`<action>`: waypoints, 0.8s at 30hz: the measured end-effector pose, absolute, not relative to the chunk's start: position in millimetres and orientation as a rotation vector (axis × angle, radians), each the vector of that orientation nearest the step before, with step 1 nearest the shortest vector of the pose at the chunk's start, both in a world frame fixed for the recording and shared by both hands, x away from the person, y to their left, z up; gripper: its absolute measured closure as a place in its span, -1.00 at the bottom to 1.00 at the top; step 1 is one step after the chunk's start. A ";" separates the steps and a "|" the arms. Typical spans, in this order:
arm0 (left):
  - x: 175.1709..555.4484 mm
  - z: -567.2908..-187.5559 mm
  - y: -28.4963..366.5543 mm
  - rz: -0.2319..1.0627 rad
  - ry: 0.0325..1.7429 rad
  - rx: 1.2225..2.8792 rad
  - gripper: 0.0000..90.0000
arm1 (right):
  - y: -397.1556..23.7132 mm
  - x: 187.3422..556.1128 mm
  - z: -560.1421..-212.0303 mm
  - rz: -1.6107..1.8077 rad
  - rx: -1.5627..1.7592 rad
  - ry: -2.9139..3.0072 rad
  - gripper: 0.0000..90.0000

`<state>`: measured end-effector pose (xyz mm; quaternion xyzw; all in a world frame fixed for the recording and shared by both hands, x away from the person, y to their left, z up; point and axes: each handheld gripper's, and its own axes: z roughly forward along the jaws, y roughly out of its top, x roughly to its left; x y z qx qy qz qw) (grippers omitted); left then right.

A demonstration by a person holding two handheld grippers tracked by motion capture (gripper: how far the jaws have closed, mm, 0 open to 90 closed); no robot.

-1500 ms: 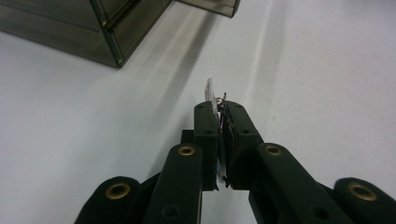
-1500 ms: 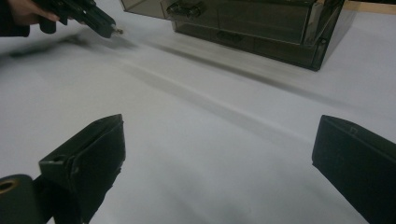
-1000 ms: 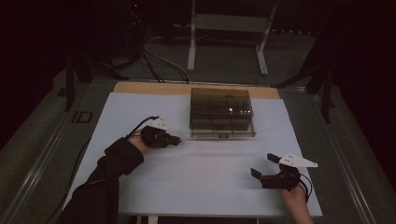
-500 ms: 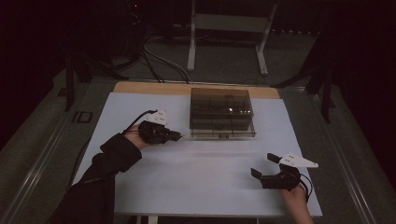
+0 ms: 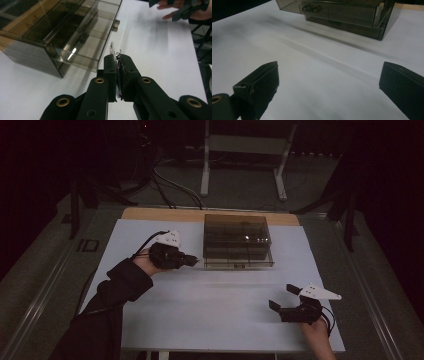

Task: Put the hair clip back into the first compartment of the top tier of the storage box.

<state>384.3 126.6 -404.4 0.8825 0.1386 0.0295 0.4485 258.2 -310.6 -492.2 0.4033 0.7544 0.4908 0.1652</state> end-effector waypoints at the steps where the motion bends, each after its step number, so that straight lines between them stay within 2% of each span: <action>1: 384.8 -402.9 126.1 0.079 0.334 2.185 0.93 | -310.4 258.2 -492.5 1.397 1.148 2.151 -0.95; 14: 392.2 -386.0 108.8 0.065 0.340 2.131 0.93 | -309.8 257.8 -491.7 1.398 1.139 2.152 -0.95; 24: 396.8 -388.1 87.5 0.064 0.344 2.128 0.93 | -309.6 257.1 -490.8 1.406 1.134 2.152 -0.95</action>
